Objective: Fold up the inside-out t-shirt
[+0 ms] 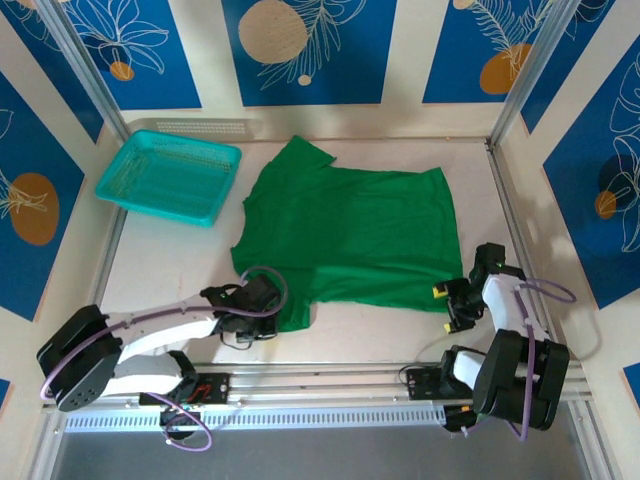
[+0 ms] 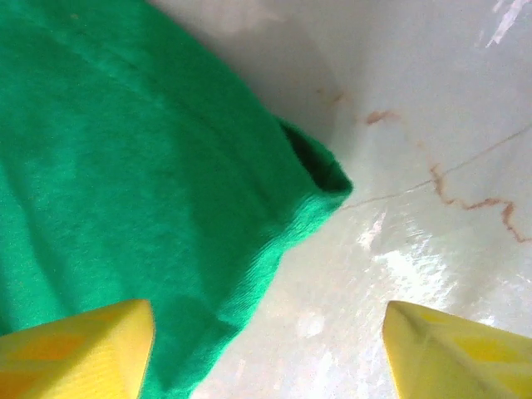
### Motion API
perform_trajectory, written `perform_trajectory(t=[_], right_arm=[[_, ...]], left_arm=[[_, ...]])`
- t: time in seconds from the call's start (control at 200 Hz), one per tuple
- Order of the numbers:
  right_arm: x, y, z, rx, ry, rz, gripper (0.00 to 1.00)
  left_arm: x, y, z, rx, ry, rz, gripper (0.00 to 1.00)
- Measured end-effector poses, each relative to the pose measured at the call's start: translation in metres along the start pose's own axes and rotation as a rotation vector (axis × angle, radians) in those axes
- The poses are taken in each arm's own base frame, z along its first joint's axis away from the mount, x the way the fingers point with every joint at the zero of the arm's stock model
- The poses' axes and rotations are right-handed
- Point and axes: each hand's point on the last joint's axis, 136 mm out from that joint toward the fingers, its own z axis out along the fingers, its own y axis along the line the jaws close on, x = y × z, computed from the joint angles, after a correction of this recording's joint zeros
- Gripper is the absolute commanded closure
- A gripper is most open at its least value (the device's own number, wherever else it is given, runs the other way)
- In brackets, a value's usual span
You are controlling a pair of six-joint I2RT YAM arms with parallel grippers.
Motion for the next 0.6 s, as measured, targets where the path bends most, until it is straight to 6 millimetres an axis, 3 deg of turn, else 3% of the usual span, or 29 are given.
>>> perform_trajectory(t=[0.095,0.165,0.325,0.6], right_arm=[[-0.002,-0.005,0.009,0.016,0.007,0.037,0.87],[-0.005,-0.010,0.015,0.041,0.011,0.064,1.00],[-0.006,-0.013,0.012,0.048,0.009,0.096,1.00],[-0.020,-0.019,-0.016,0.045,-0.126,0.113,1.00]], left_arm=[[-0.001,-0.003,-0.008,0.033,-0.022,-0.006,1.00],[-0.002,-0.005,-0.015,0.059,-0.040,-0.023,1.00],[-0.001,0.000,-0.039,0.103,-0.092,-0.129,1.00],[0.004,0.010,-0.110,0.134,-0.169,-0.278,1.00]])
